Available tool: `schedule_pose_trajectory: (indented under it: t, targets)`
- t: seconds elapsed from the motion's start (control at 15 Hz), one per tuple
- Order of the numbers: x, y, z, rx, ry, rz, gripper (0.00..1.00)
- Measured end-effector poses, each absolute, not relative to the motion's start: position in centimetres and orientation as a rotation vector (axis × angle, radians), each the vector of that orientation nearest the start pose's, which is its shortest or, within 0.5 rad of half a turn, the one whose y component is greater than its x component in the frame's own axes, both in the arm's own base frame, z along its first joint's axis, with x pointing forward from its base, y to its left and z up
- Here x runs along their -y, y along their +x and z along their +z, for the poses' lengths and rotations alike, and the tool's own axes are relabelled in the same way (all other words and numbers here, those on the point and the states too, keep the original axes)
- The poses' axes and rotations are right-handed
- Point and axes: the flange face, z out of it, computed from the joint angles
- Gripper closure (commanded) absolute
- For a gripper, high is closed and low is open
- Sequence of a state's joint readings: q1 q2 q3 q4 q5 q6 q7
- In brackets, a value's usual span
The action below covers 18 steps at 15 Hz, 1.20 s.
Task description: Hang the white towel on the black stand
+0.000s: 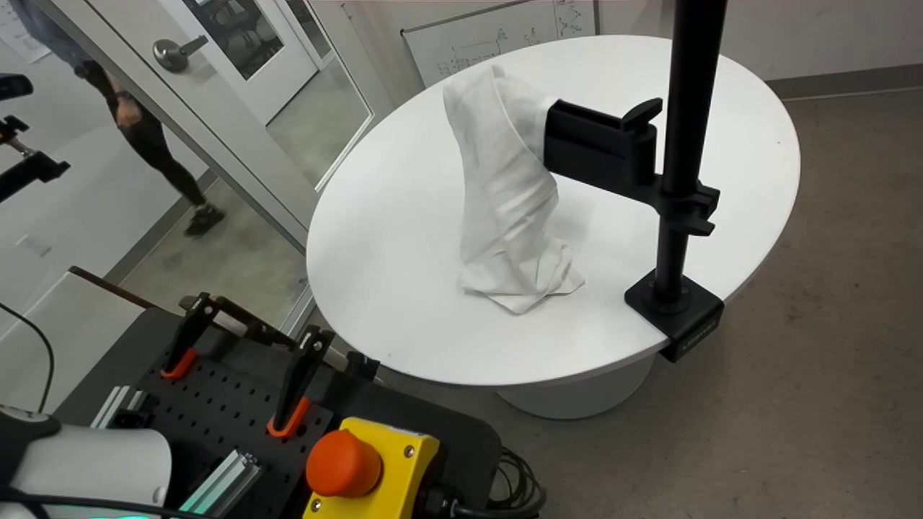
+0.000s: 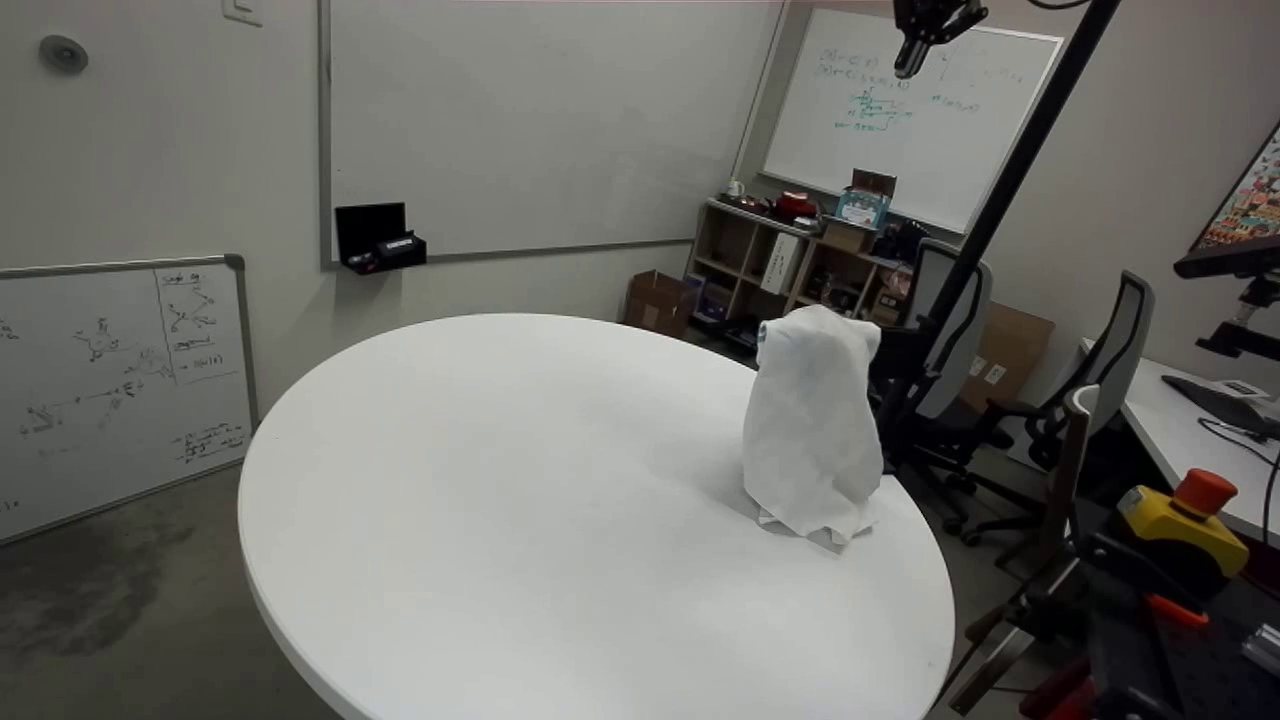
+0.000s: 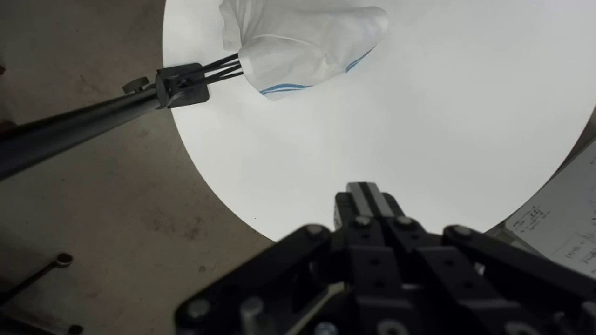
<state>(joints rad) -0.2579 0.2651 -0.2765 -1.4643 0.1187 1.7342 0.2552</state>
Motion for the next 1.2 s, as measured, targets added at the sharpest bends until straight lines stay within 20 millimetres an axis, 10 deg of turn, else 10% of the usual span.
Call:
schedule_pose_trajectory:
  t: [0.07,0.13,0.87,1.2]
  targets:
    - [29.8,57.4,53.3,-1.207,-2.859,-0.031,1.0]
    - [29.6,57.9,53.1,-1.2,-2.866,-0.029,0.74]
    - [23.6,56.4,53.2,-0.862,-2.888,0.377,0.01]
    - [21.1,56.0,54.2,-0.796,-2.928,0.34,0.0]
